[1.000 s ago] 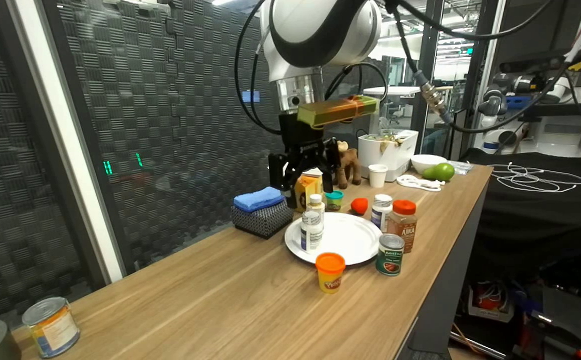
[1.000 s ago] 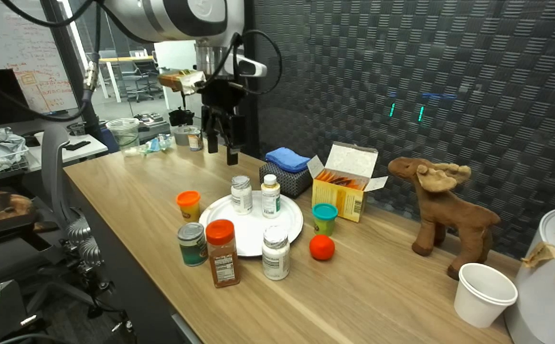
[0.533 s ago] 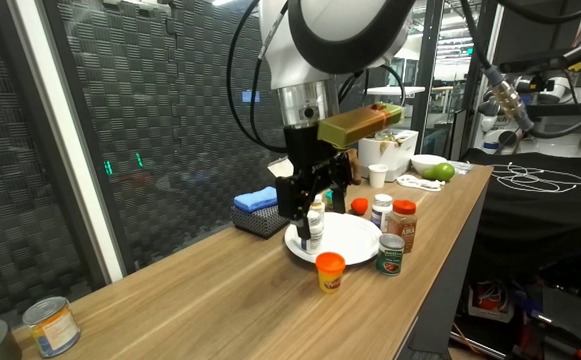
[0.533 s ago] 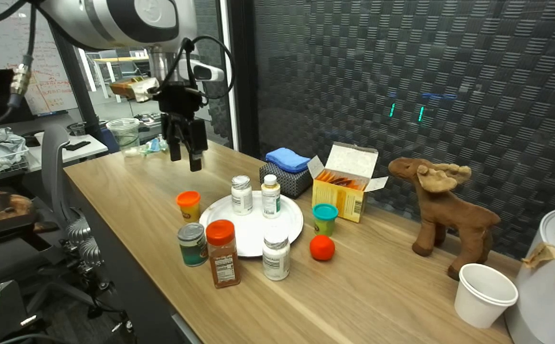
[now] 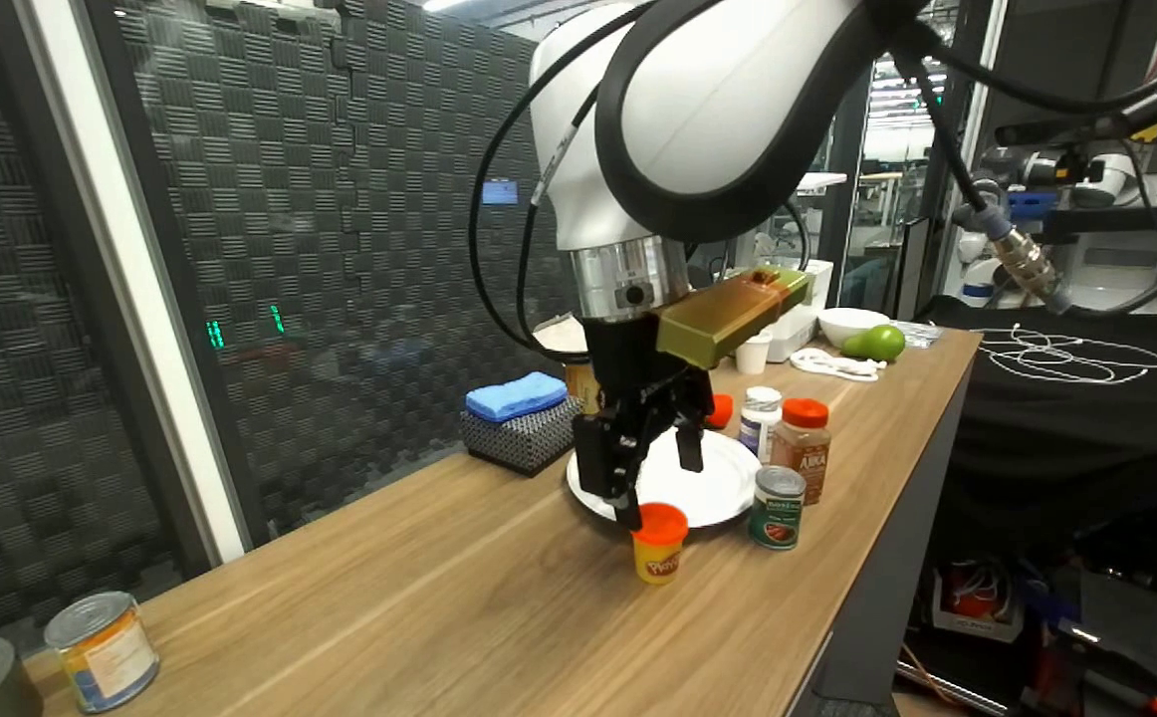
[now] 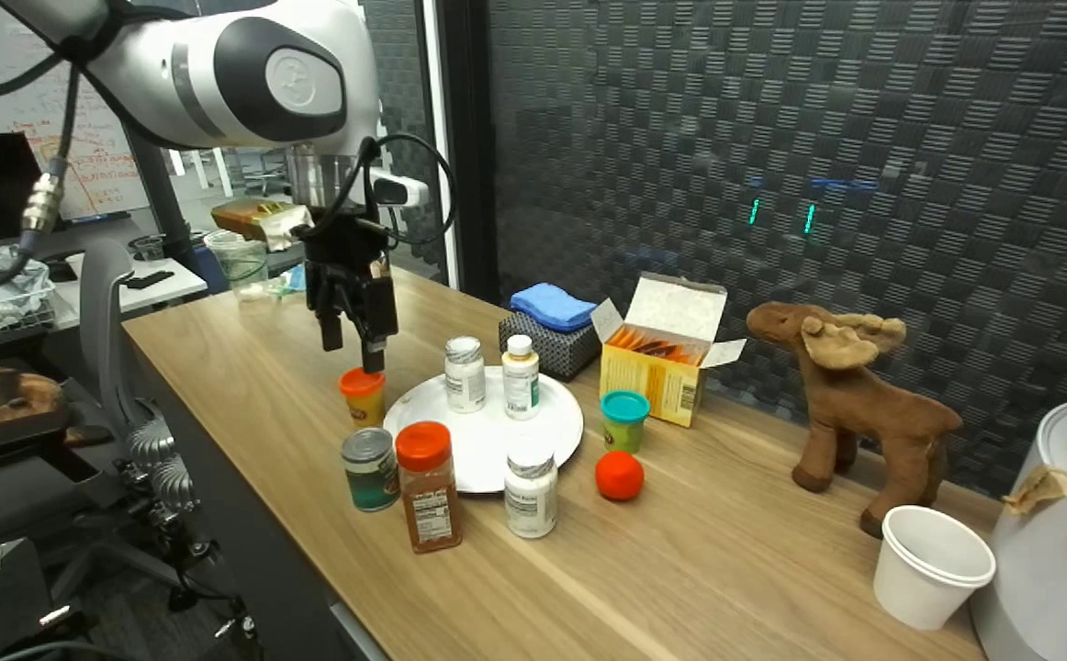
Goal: Put the objects on the table onto the tray
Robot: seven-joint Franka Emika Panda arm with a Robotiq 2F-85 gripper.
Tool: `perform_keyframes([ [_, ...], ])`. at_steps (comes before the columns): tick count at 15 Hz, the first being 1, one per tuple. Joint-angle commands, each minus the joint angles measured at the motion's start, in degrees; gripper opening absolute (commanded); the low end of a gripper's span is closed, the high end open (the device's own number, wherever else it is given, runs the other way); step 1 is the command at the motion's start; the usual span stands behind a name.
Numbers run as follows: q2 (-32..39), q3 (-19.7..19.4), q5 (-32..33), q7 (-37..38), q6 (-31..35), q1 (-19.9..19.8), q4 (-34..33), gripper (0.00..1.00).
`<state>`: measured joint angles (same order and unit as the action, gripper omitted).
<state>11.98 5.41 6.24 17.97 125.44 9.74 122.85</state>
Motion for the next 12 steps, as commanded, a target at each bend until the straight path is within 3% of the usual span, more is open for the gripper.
perform_keyframes([
  [1, 1.28, 0.17, -1.36, -3.35, 1.24, -0.69, -0.54, 1.0],
  [10, 4.26, 0.26, -4.2, -9.0, 0.05, -1.68, -2.78, 0.98],
  [11, 4.56, 0.24, -4.38, -9.34, -0.06, -1.75, -3.07, 0.74],
  [12, 4.83, 0.26, -4.59, -9.79, -0.17, -1.82, -3.34, 0.74],
])
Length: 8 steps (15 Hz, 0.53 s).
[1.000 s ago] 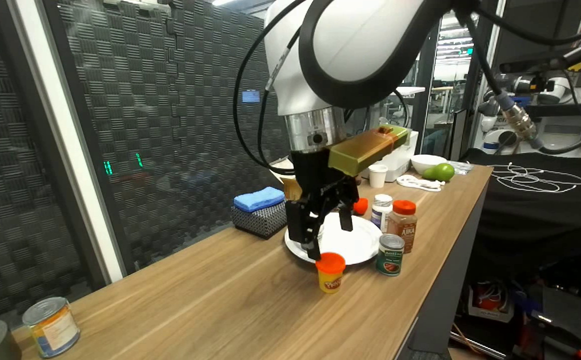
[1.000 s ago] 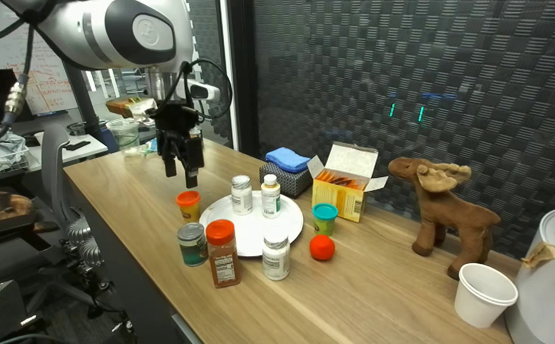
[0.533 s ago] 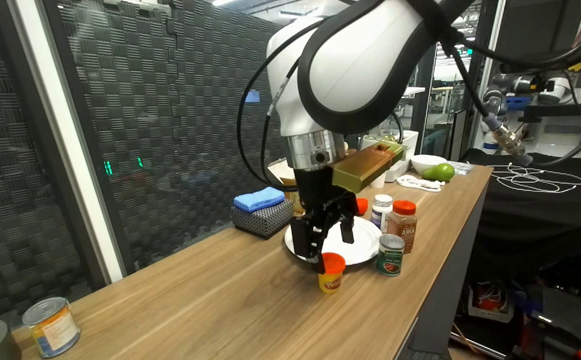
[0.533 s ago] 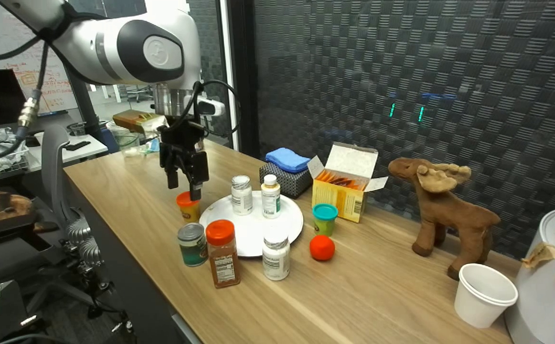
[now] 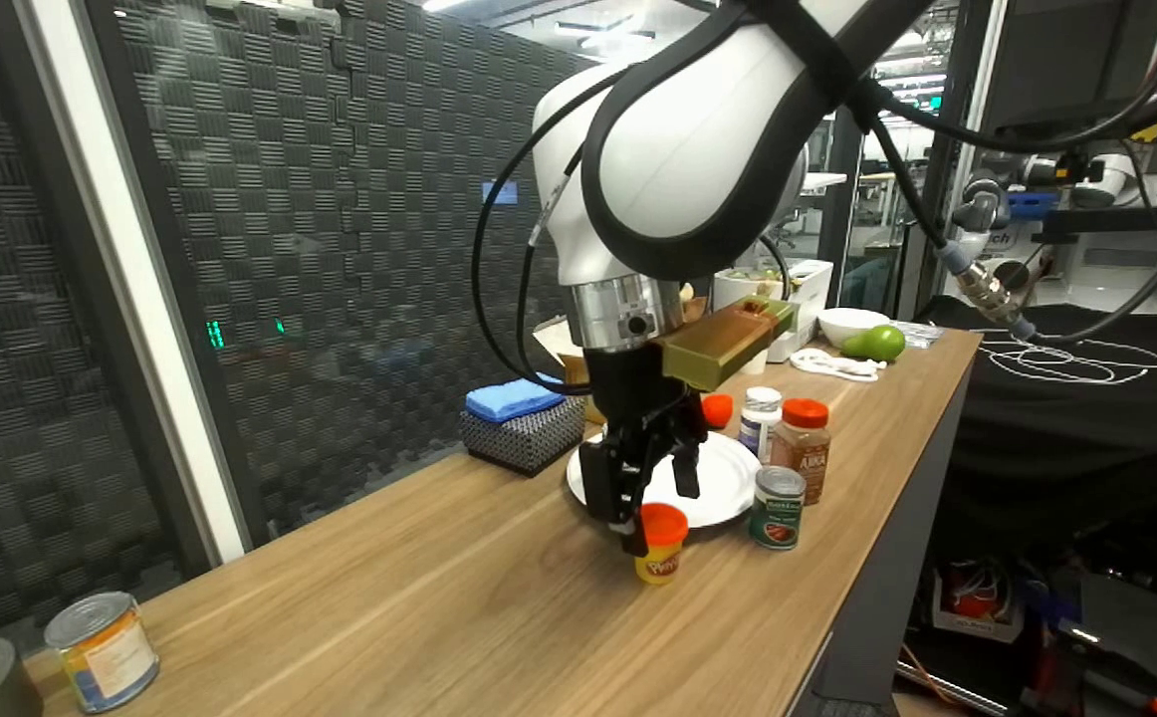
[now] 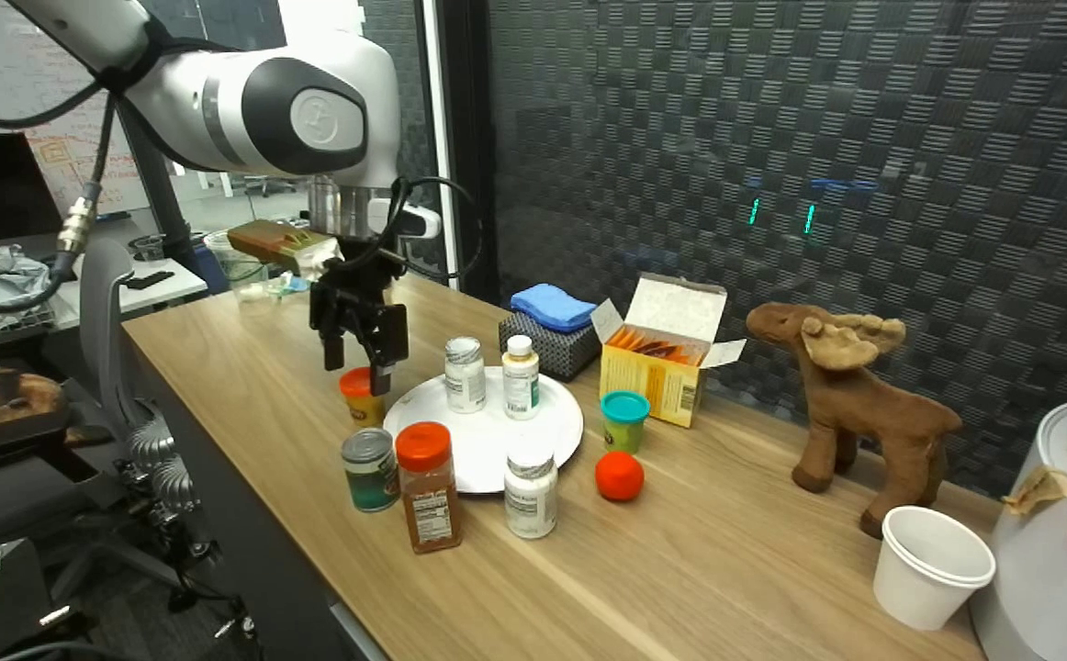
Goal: Put the objects on the table onto the tray
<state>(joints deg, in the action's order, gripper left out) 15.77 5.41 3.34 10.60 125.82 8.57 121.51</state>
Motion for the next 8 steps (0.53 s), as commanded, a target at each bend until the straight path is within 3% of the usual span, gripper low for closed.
perform_keyframes([
  [1, 1.28, 0.25, -1.71, -2.72, -0.64, -0.66, -2.24, 0.68],
  [6, 1.94, -0.02, -1.16, -2.4, -0.95, -0.6, -2.94, 0.29],
  [8, 0.38, -0.05, -1.08, -1.85, -1.09, -0.5, -2.09, 0.29],
])
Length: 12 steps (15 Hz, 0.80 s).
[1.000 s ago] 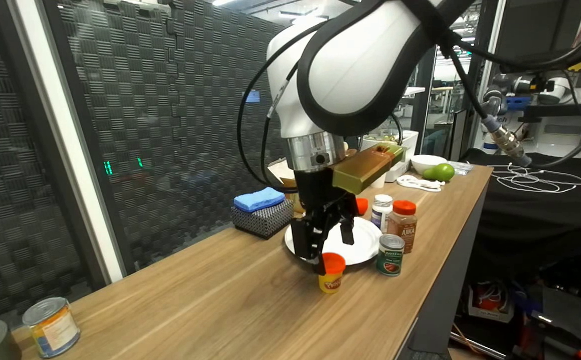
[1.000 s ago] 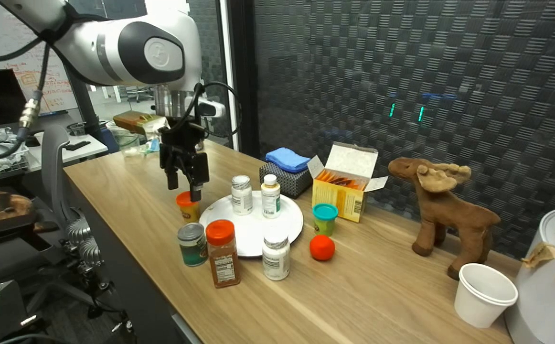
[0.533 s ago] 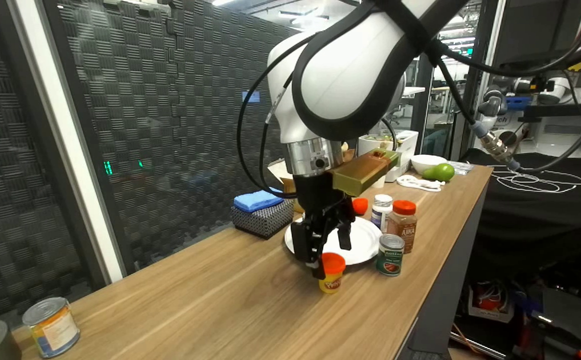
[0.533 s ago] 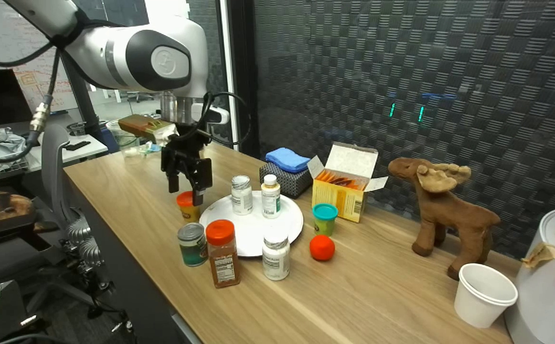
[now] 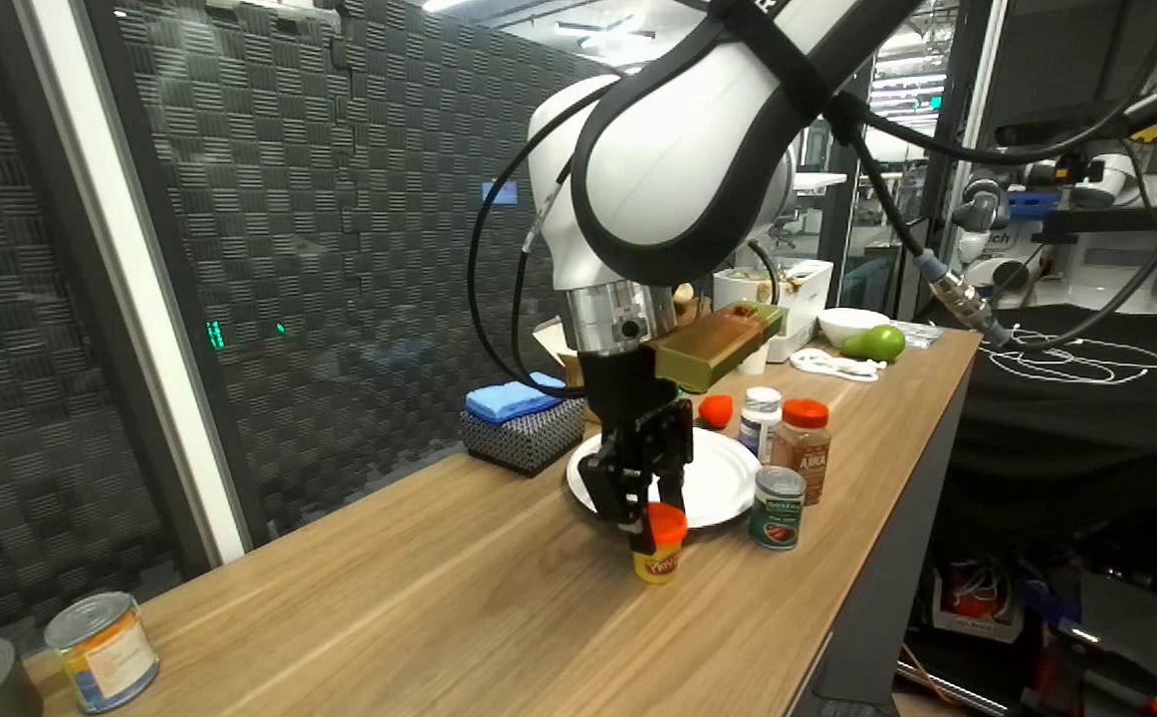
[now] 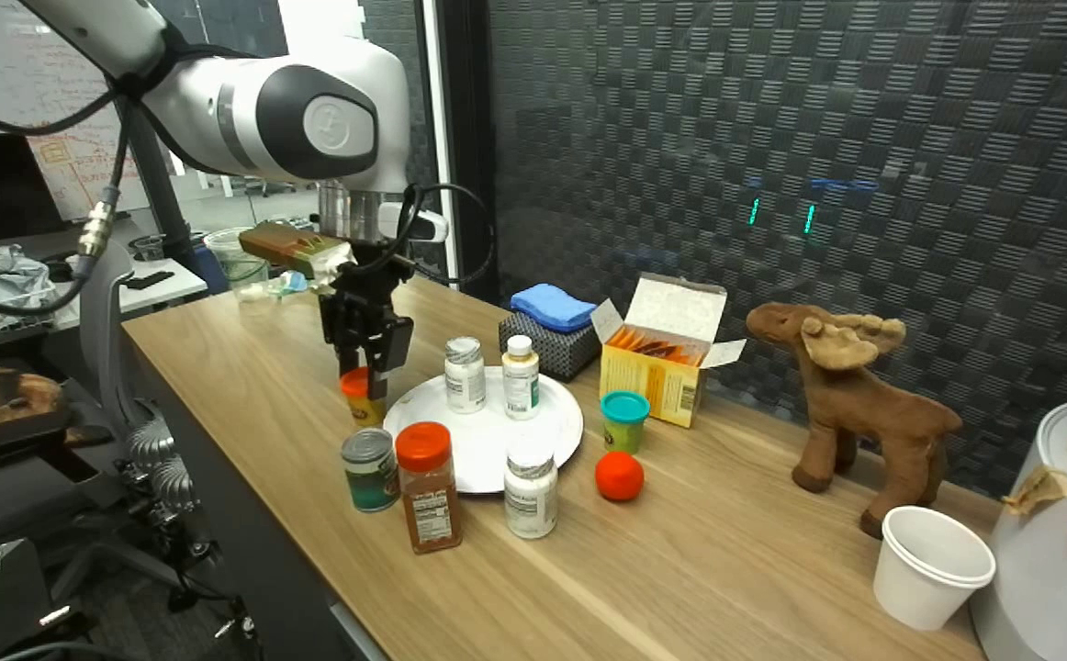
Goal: Put the objects on the table onto the tray
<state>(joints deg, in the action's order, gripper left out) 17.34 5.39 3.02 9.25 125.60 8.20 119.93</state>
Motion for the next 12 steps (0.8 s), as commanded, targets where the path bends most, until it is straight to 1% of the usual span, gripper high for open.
perform_keyframes([
  [1, -2.1, 0.22, -1.48, -1.06, -1.35, -0.31, -0.07, 0.29],
  [6, -7.08, -0.86, 0.73, 2.84, -1.49, -0.05, 2.67, 0.29],
  [8, -7.67, -1.21, -0.07, 2.47, -1.34, -0.73, 2.9, 0.29],
  [9, -7.6, -1.79, 0.56, 3.4, -1.22, -0.9, 2.85, 0.29],
  [12, -6.07, -3.19, 1.08, 3.98, -0.44, -1.99, 2.06, 0.29],
])
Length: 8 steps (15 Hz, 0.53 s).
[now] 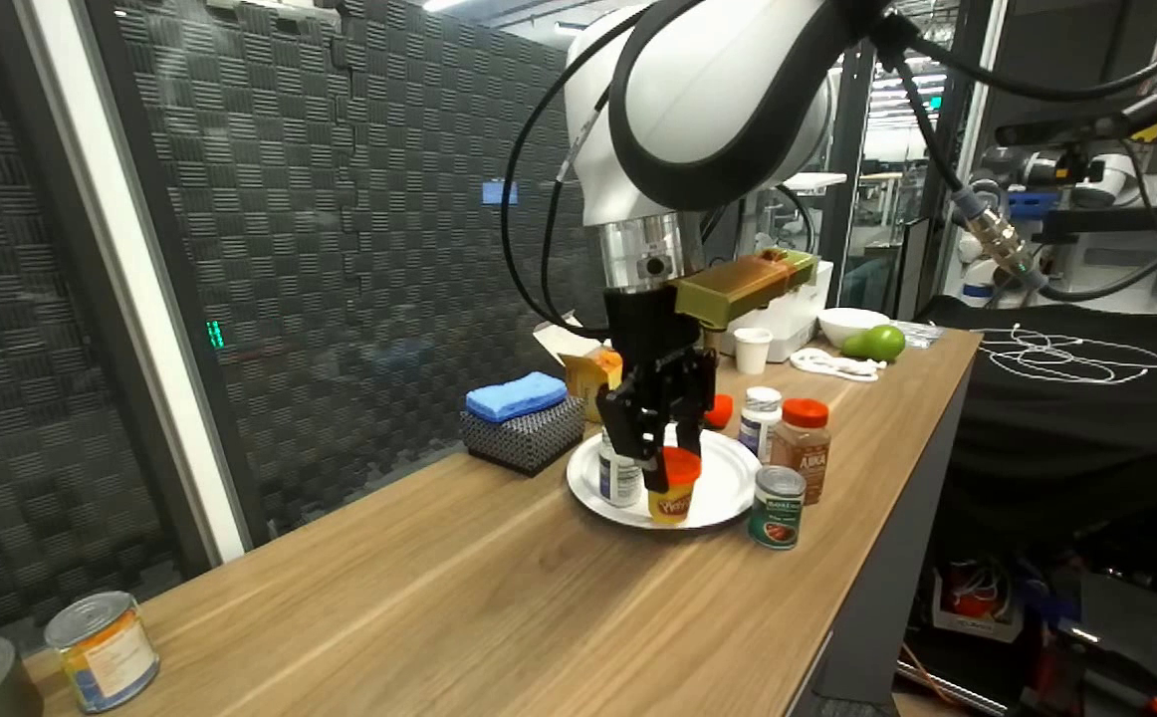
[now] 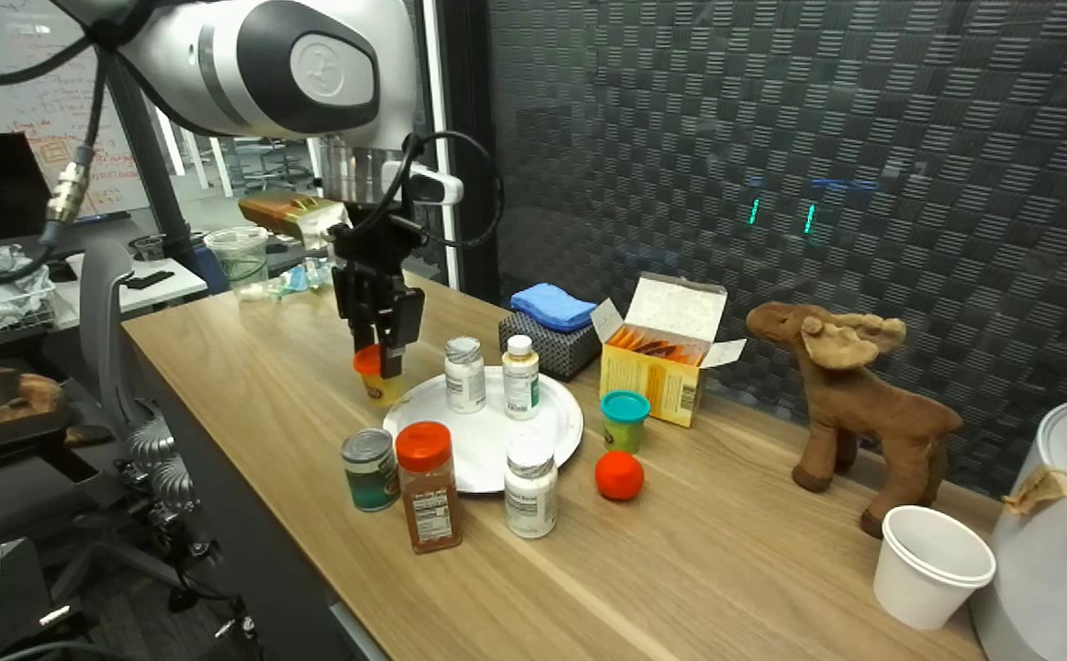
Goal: Put the objects on the table onto the tray
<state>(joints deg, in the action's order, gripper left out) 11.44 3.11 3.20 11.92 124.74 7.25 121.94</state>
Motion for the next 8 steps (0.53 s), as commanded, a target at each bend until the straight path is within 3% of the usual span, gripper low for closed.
perform_keyframes([
  [1, 0.57, -1.42, 1.42, 1.72, 0.55, -1.31, -0.41, 0.29],
  [8, 3.48, -3.18, 1.24, 3.28, 0.79, -2.75, -2.49, 0.29],
])
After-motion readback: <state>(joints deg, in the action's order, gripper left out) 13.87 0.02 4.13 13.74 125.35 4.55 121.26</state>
